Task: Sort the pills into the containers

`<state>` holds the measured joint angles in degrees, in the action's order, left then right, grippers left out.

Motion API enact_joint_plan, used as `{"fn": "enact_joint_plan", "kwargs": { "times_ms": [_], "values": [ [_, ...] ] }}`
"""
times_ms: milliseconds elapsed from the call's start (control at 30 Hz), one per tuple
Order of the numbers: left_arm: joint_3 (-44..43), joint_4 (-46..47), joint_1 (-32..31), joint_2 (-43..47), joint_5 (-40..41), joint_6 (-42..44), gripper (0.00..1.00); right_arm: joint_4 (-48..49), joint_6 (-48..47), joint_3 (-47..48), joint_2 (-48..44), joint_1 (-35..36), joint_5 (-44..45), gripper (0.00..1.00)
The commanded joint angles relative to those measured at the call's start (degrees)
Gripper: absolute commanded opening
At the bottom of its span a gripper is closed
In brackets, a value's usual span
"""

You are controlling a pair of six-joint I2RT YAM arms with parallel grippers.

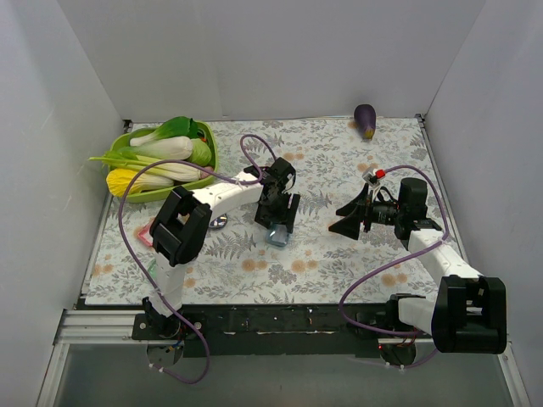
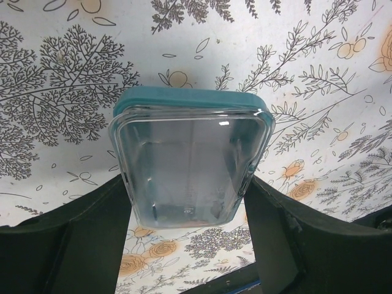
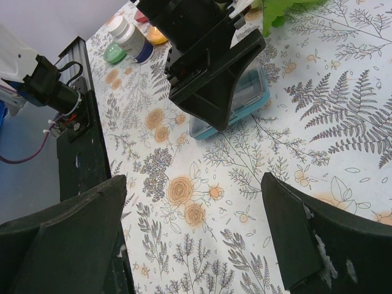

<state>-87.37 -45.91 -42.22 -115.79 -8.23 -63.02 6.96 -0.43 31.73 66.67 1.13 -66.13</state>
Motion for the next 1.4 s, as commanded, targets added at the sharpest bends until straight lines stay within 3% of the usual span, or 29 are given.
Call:
{"fn": "enact_joint_plan", "kwargs": {
  "times_ms": [0, 333, 967, 1367],
  "values": [
    [-0.78, 1.17, -0.23, 2.67, -1.08, -0.34, 0.65, 0.42, -0.63, 1.76, -1.11, -0.42, -0.67, 0.98],
    [0.19, 2.31, -0.23, 2.94, -2.23, -0.61, 0.72, 0.42, -0.54, 1.67, -0.84, -0.42, -0.58, 0.98],
    [2.29, 5.48, -0.23, 6.45, -4.25, -2.89, 0.71, 0.16, -0.63, 1.59, -0.32, -0.42, -0.14, 0.98],
    [11.43, 20.15, -0.15, 9.88, -19.36, -9.66, 0.70, -0.98, -1.33, 1.58, 1.53, -0.51, 3.90, 0.98]
  ]
}}
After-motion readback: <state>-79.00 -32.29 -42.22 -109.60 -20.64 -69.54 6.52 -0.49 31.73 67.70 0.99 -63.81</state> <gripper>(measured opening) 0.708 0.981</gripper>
